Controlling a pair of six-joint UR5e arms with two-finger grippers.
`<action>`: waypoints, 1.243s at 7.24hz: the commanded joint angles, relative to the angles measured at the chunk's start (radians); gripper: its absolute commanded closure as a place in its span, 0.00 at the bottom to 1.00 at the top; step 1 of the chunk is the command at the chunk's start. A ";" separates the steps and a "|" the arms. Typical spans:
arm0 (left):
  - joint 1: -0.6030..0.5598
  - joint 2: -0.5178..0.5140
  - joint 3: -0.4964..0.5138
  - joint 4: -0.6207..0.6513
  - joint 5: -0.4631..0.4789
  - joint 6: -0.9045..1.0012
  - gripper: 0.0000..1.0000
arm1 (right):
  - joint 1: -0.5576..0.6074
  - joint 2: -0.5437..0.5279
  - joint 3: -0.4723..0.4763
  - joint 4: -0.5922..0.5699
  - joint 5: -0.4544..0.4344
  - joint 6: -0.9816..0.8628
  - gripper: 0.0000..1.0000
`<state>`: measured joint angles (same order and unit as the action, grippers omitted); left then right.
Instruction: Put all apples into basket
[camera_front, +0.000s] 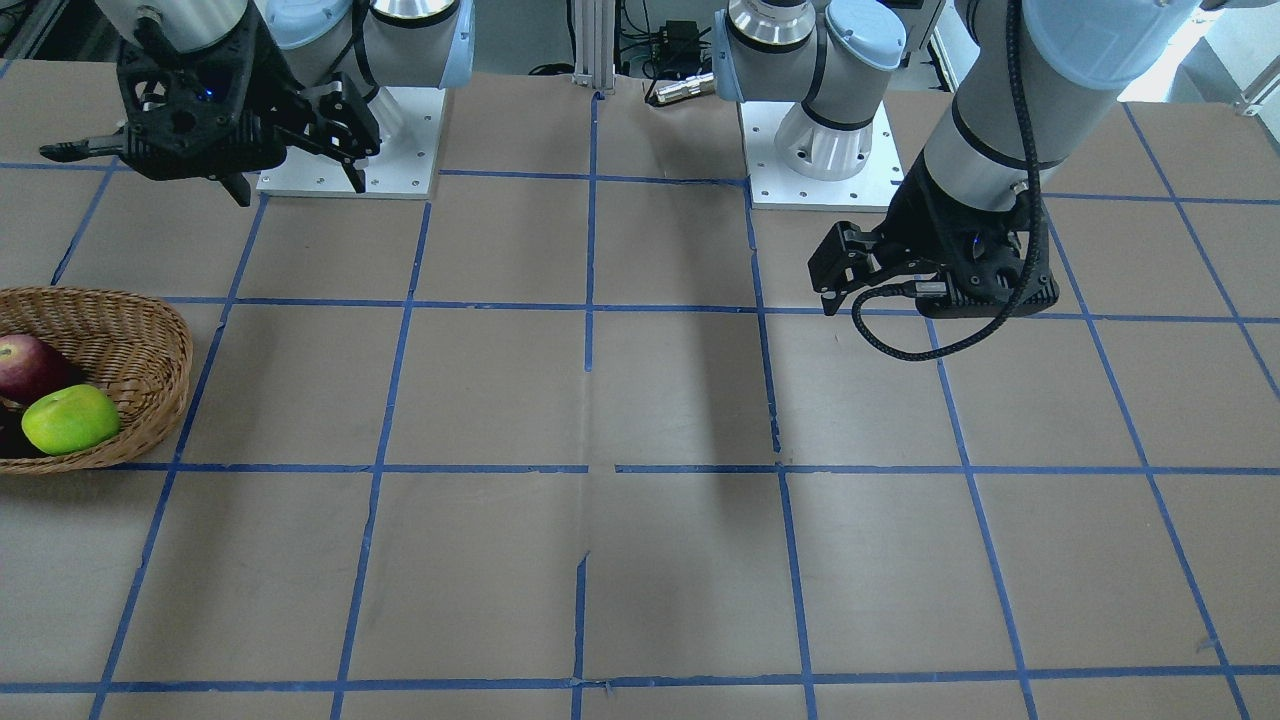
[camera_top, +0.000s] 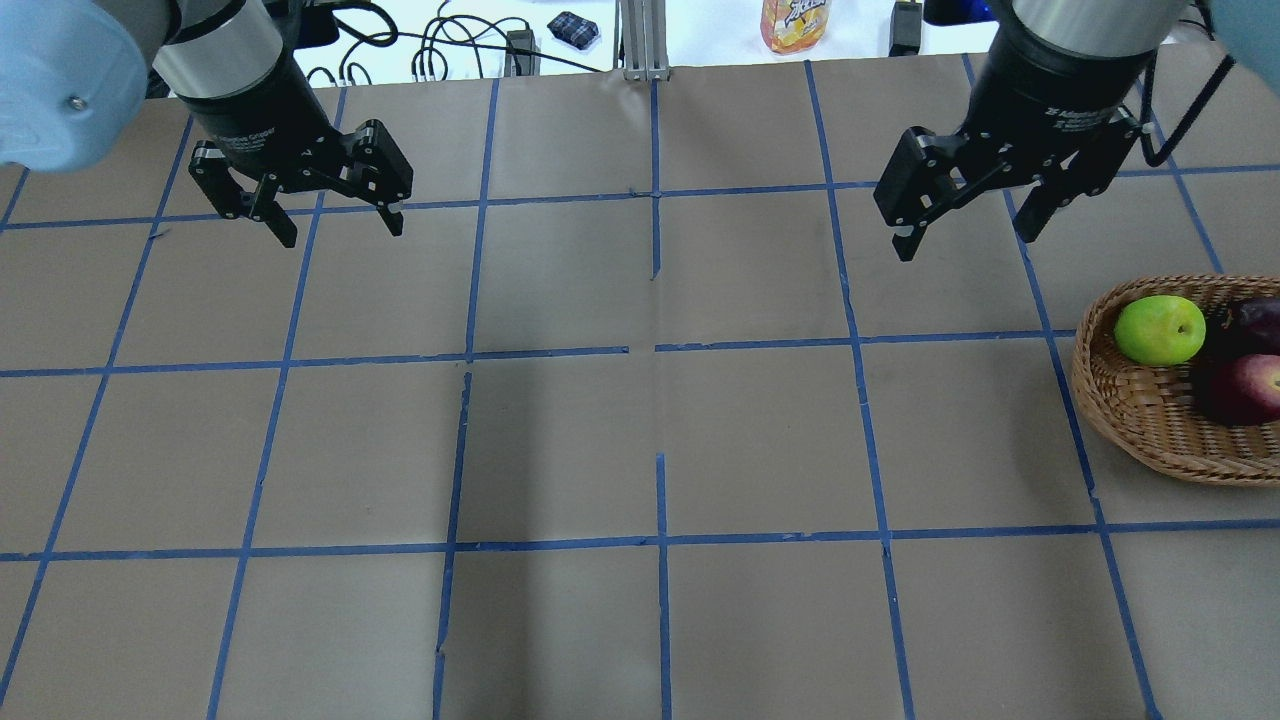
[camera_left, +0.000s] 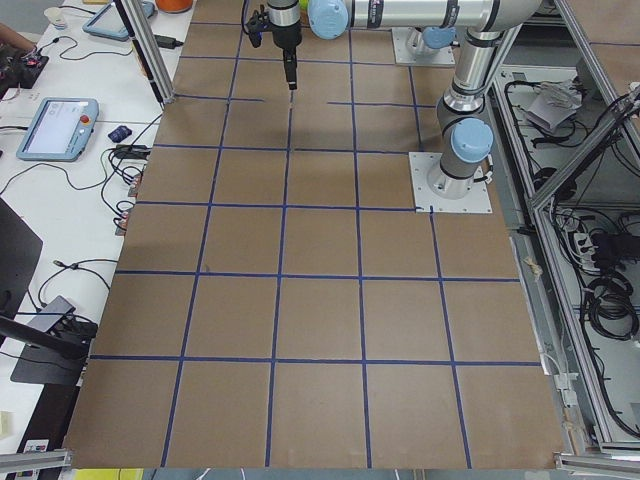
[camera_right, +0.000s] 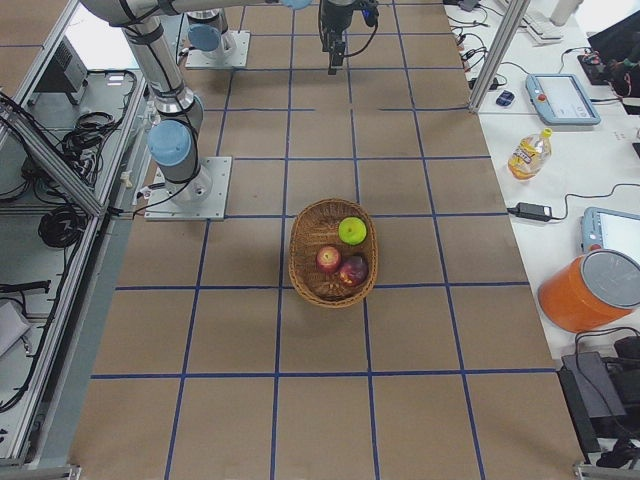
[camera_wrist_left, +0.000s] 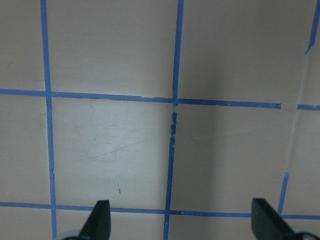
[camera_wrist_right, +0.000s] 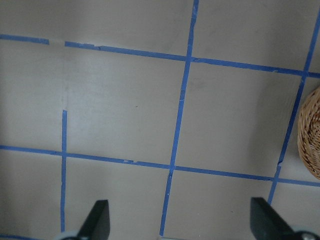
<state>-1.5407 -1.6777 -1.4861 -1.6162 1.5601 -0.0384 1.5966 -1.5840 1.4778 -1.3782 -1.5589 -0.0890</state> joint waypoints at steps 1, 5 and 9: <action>0.001 0.003 0.001 -0.001 0.000 0.000 0.00 | 0.019 -0.010 0.032 -0.109 -0.038 0.098 0.00; 0.001 0.009 0.001 -0.005 0.000 0.000 0.00 | 0.019 -0.005 0.047 -0.239 -0.018 0.103 0.00; 0.001 0.009 0.000 -0.005 0.000 0.000 0.00 | 0.019 0.001 0.045 -0.237 -0.013 0.092 0.00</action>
<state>-1.5401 -1.6695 -1.4854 -1.6214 1.5601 -0.0383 1.6153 -1.5875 1.5241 -1.6152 -1.5716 0.0068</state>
